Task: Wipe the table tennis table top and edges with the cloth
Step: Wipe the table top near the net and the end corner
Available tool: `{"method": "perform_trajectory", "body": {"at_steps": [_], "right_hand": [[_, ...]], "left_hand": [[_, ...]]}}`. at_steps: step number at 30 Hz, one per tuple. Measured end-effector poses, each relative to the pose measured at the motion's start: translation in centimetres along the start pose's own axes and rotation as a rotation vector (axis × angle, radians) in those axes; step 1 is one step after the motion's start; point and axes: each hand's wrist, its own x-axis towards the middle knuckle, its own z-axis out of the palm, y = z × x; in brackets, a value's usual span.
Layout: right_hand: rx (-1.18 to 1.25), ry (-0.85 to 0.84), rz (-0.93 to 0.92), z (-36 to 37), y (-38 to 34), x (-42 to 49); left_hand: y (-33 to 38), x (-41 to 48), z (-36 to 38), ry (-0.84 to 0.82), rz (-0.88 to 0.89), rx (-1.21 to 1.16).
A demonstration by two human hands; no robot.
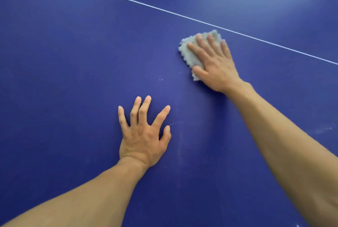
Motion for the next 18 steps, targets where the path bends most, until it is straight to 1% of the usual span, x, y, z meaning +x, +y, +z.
{"method": "perform_trajectory", "body": {"at_steps": [1, 2, 3, 4, 5, 7, 10, 12, 13, 15, 18], "right_hand": [[0.062, 0.013, 0.169, -0.7, 2.1, 0.5], [0.105, 0.019, 0.3, -1.2, 3.7, 1.3], [0.115, 0.021, 0.38, -1.5, 4.4, 2.3], [0.103, 0.019, 0.409, -1.7, 4.4, 3.3], [0.083, 0.019, 0.393, -1.7, 3.6, 4.1], [0.025, 0.022, 0.245, -1.1, 1.1, 5.0], [-0.08, 0.0, -0.149, 0.3, -2.9, 3.0], [-0.153, -0.031, -0.388, 1.3, -4.3, 0.4], [-0.177, -0.049, -0.472, 1.7, -4.6, -1.1], [-0.195, -0.079, -0.57, 2.2, -4.8, -4.5], [-0.194, -0.088, -0.626, 3.6, -5.5, -11.0]], "left_hand": [[0.0, 0.0, 0.0, -0.006, 0.001, 0.0], [0.0, 0.0, 0.1, -0.01, 0.001, 0.001], [-0.1, 0.0, 0.2, -0.01, 0.0, 0.002], [-0.1, 0.0, 0.3, -0.01, -0.001, 0.005], [-0.2, 0.0, 0.4, -0.013, -0.003, 0.01], [-0.2, 0.0, 0.4, -0.014, -0.008, 0.011], [-0.3, 0.0, 0.4, 0.01, -0.034, -0.026], [-0.4, -0.2, 0.3, 0.057, -0.058, -0.139], [-0.5, -0.3, 0.1, 0.085, -0.072, -0.221], [-0.5, -0.5, -0.3, 0.141, -0.097, -0.388], [-0.3, -1.3, -1.1, 0.206, -0.133, -0.539]]}}
